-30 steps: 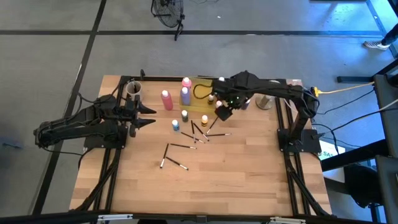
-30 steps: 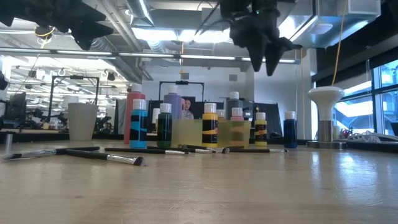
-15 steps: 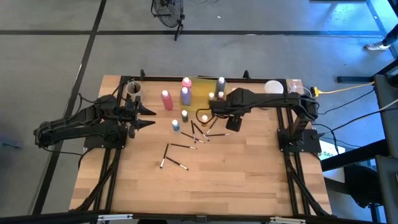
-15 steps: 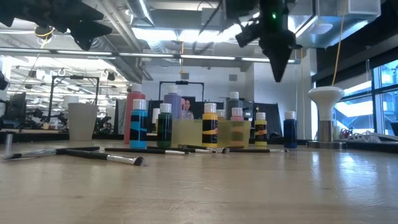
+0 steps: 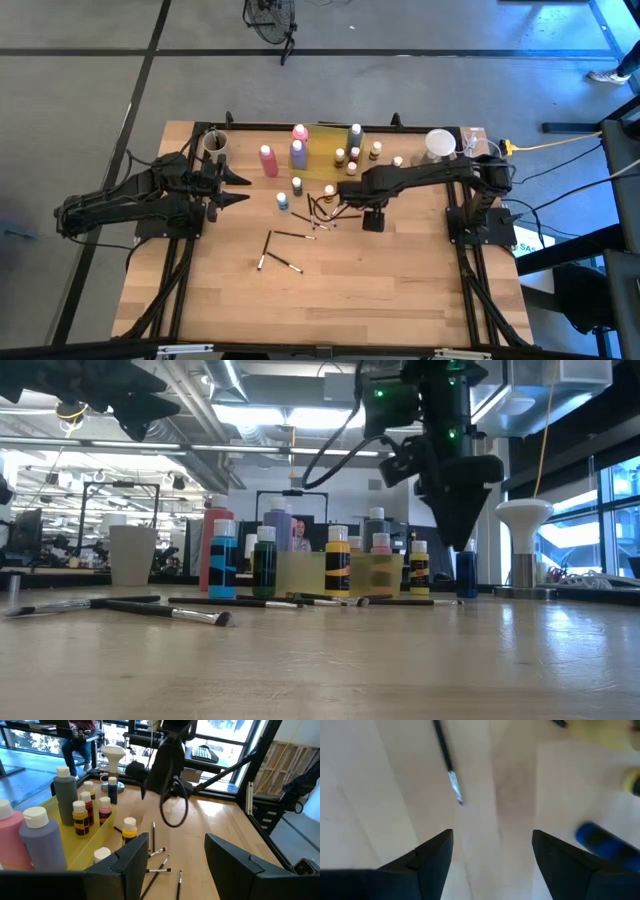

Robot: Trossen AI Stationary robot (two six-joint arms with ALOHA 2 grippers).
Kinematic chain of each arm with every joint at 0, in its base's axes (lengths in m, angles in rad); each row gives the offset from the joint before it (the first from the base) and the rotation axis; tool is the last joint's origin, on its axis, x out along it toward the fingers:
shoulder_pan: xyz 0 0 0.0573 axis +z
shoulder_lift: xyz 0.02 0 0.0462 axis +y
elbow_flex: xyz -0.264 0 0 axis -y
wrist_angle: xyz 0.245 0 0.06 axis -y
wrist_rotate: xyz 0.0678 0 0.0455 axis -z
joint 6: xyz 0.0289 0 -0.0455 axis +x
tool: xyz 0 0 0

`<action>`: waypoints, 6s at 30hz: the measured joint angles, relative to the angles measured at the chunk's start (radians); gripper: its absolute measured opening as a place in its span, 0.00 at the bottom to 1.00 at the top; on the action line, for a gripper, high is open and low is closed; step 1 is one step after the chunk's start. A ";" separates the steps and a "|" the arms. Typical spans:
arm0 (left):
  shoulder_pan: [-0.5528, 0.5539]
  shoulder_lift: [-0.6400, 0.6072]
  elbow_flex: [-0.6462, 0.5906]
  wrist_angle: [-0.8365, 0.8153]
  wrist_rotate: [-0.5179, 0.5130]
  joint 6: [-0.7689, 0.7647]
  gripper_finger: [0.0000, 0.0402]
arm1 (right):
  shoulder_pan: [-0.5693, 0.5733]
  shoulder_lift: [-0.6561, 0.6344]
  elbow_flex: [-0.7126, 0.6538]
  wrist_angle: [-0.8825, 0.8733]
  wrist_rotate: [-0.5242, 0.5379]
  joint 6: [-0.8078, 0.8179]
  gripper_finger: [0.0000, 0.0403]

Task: Pick & Place Paint Supplies
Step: Put the silver paintbrush into the white cup

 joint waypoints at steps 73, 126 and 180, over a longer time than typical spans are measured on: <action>0.000 0.000 0.000 0.022 0.001 0.043 0.47 | 0.019 0.005 -0.285 0.387 -0.172 -0.122 0.68; 0.000 0.000 0.000 0.022 0.000 0.043 0.47 | -0.005 0.007 -0.286 0.417 -0.187 -0.070 0.40; 0.000 0.000 0.000 0.022 0.000 0.035 0.47 | -0.004 0.007 -0.284 0.408 -0.184 -0.048 0.00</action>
